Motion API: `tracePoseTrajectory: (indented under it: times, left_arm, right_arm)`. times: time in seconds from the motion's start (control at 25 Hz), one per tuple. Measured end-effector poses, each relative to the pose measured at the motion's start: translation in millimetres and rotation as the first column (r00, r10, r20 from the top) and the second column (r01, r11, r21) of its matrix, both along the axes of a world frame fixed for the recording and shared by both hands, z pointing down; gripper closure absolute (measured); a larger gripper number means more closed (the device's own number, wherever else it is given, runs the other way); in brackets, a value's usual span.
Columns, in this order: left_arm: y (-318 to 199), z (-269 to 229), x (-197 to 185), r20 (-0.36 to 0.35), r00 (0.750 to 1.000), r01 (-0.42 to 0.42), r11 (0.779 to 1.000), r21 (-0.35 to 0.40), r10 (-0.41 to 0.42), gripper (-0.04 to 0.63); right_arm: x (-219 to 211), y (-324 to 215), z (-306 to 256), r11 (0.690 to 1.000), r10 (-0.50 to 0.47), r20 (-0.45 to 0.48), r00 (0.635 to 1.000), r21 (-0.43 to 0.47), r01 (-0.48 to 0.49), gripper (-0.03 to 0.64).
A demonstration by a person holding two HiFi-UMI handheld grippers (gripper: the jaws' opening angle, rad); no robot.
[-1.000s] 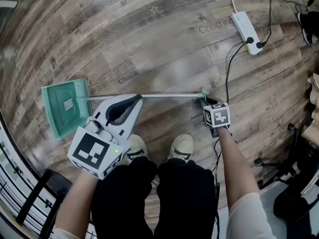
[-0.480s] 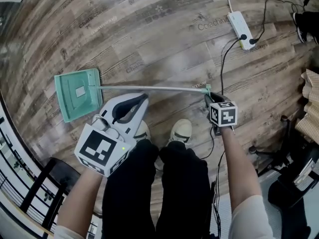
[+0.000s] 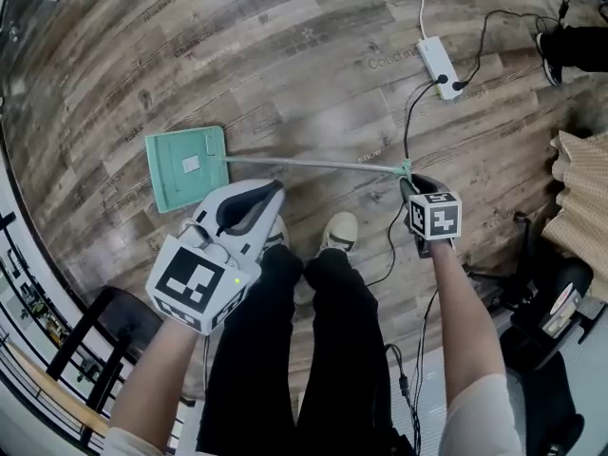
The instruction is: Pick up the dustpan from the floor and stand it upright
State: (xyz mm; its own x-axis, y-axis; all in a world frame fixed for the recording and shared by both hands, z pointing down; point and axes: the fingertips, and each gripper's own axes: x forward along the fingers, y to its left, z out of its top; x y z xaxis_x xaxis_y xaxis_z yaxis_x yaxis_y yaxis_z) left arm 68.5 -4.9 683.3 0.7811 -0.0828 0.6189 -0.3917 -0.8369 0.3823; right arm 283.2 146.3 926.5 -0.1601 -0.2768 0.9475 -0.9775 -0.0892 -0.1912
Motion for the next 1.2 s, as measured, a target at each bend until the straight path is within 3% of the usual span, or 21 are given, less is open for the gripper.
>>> tracePoseTrajectory:
  times: [0.6,1.2]
  left_arm:
    - [20,-112,-41,-0.025,0.991,0.128,0.991,-0.038,-0.129,0.571]
    - [47,-184,-60,-0.047,0.981,0.186,0.981,-0.049,-0.188,0.571]
  right_arm:
    - [-3,-17,-143,0.999,-0.043,-0.023,0.999,0.015,0.043,0.499]
    - [-43,-15,-220,0.994,-0.113,-0.025,0.993,0.001,0.113,0.500]
